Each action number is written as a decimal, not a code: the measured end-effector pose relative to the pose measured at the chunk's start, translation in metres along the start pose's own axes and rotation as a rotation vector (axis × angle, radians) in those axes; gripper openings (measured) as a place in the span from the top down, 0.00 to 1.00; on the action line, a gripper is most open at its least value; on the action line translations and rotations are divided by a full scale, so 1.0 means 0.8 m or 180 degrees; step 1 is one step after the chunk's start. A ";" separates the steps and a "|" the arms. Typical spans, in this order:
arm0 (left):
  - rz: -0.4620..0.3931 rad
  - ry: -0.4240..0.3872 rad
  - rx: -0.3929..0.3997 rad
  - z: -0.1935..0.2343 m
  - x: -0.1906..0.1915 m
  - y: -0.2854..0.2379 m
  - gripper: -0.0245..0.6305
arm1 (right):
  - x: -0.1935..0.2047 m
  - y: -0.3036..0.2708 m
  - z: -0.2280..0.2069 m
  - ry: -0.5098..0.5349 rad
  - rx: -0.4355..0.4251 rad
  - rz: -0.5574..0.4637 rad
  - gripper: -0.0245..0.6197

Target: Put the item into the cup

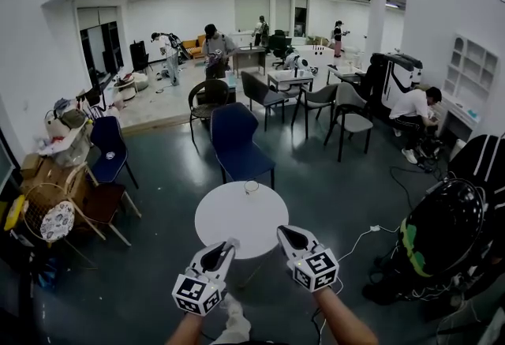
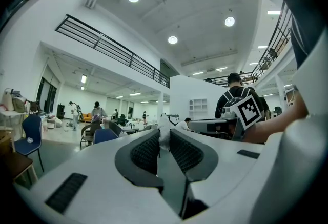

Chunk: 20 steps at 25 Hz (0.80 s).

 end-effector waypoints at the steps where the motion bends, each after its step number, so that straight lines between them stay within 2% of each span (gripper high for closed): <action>1: -0.0001 0.0001 0.0002 0.003 0.000 -0.004 0.85 | 0.000 -0.003 -0.002 -0.0001 0.0002 -0.0003 0.94; 9: -0.0011 0.0003 0.0065 0.029 -0.001 -0.031 0.85 | 0.003 -0.035 -0.019 -0.0008 0.0043 0.0000 0.94; 20: 0.0013 0.0034 0.0028 0.076 0.002 -0.086 0.85 | 0.004 -0.091 -0.065 -0.0009 0.0047 0.0009 0.94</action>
Point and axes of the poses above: the fingertips, and each gripper's own axes: y backward along the fingers, z to its left, x out of its underside, the point moved 1 cm from there along y, backward along the fingers
